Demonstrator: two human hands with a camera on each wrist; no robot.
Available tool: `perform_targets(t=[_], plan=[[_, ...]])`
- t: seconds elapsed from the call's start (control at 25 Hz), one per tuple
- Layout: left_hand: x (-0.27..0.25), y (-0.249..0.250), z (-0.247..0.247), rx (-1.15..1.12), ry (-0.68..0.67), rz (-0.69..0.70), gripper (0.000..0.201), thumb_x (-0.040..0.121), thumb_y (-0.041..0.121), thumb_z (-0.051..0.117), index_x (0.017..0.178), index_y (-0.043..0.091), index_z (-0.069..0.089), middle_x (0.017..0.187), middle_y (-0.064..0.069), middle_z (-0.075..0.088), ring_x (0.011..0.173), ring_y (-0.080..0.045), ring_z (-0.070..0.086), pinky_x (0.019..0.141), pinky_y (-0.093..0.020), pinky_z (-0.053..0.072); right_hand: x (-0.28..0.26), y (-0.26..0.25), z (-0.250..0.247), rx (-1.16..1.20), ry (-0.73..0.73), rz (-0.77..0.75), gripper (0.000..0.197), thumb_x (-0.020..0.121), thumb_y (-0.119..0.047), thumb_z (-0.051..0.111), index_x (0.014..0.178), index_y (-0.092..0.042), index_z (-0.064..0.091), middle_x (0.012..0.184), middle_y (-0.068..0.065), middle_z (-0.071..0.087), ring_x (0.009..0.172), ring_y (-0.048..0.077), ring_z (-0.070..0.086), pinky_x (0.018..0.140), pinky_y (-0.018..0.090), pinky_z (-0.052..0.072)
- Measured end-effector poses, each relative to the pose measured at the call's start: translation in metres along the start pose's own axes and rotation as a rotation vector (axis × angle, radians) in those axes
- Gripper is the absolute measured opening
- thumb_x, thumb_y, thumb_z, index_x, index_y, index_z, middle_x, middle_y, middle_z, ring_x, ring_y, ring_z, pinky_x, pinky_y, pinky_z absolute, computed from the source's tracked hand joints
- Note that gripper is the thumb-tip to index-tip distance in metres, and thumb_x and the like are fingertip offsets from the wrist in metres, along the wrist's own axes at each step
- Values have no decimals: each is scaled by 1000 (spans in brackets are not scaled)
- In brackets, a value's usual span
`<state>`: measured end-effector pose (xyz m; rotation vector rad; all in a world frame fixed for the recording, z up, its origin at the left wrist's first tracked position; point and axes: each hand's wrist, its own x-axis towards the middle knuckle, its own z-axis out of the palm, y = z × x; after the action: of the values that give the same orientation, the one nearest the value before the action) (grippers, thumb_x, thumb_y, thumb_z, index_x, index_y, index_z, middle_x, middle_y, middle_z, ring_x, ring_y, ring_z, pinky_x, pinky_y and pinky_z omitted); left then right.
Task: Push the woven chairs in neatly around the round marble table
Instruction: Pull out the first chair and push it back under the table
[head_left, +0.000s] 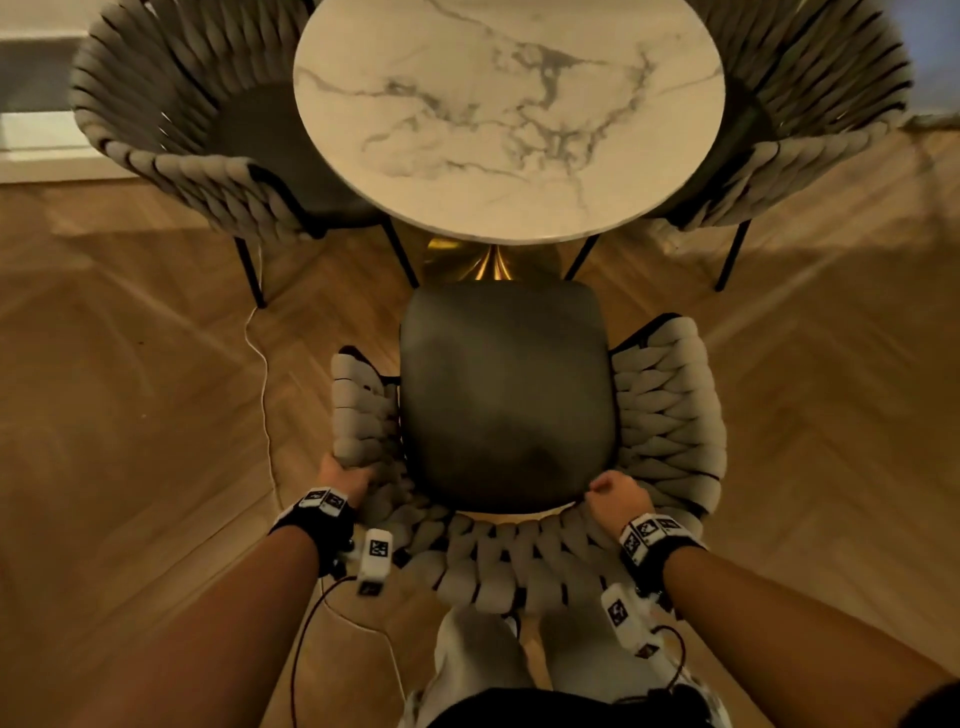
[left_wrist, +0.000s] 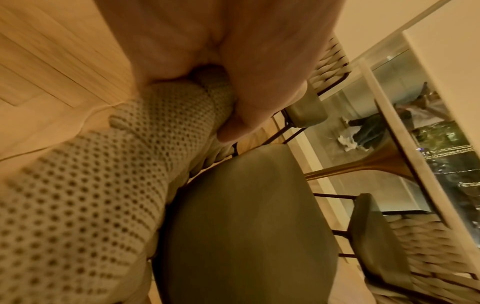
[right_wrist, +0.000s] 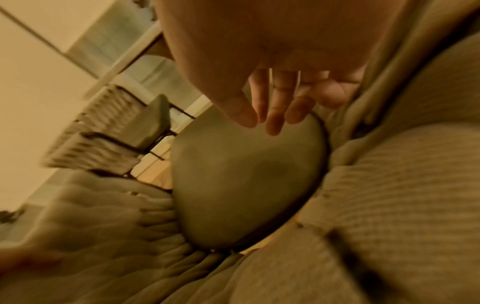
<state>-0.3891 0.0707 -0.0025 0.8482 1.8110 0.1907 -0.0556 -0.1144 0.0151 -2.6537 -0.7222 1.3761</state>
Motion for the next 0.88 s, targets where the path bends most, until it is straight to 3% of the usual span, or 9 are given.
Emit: perform_targets(t=[0.16,0.2,0.28,0.36,0.44,0.56,0.72,0.84,0.88], plan=[[39,-32,-3,31,8,-2,98,41,37,80,130,13,47,117,-16,64,102,-37,63,93,-57,54,5,31,-3,37,77,104,21,92,-25,61,110,-17,68,121,13,67,109,34,62,85,33,49],[19,-19,-5,38,13,10,95,45,38,82,131,14,47,119,-13,64,103,-35,63,94,-55,54,5,32,-9,83,131,111,20,91,-24,62,109,-17,68,118,13,68,107,35,62,82,33,49],[-7,-13,-4,45,36,31,77,68,30,81,133,11,45,120,-9,60,107,-33,61,96,-52,51,1,33,-20,187,293,122,21,88,-22,62,107,-17,68,110,13,67,106,37,61,84,37,51],[-37,-12,1,66,128,67,64,83,24,73,136,6,43,125,-16,58,114,-36,57,98,-52,48,-3,34,-30,185,465,188,35,81,-26,65,115,-17,59,117,15,60,114,40,54,92,47,50],[-54,-20,8,27,183,90,53,89,22,68,132,0,46,126,-22,59,117,-42,57,96,-48,47,-2,39,-37,154,539,378,65,74,-30,72,131,-19,42,137,19,44,127,42,40,101,57,40],[-52,-18,13,29,198,106,43,92,19,64,125,-6,50,122,-25,61,114,-43,58,93,-45,45,2,47,-50,375,422,583,95,78,-30,79,152,-24,19,151,23,31,133,47,37,105,58,35],[-42,-8,15,28,173,146,45,93,22,62,126,-4,49,124,-27,60,116,-43,58,98,-52,48,19,64,-58,568,296,423,84,87,-17,75,151,-6,21,145,27,46,128,47,49,97,53,44],[-33,10,19,26,147,110,56,90,36,62,130,1,44,127,-28,58,115,-43,57,99,-54,47,27,58,-64,599,300,394,78,88,-15,74,147,-3,24,144,28,46,129,46,48,103,57,43],[-30,17,21,36,141,97,61,90,40,61,133,1,41,129,-28,56,116,-44,56,99,-49,46,31,55,-67,596,299,397,74,89,-14,72,145,-1,26,145,29,46,130,46,47,105,57,42]])
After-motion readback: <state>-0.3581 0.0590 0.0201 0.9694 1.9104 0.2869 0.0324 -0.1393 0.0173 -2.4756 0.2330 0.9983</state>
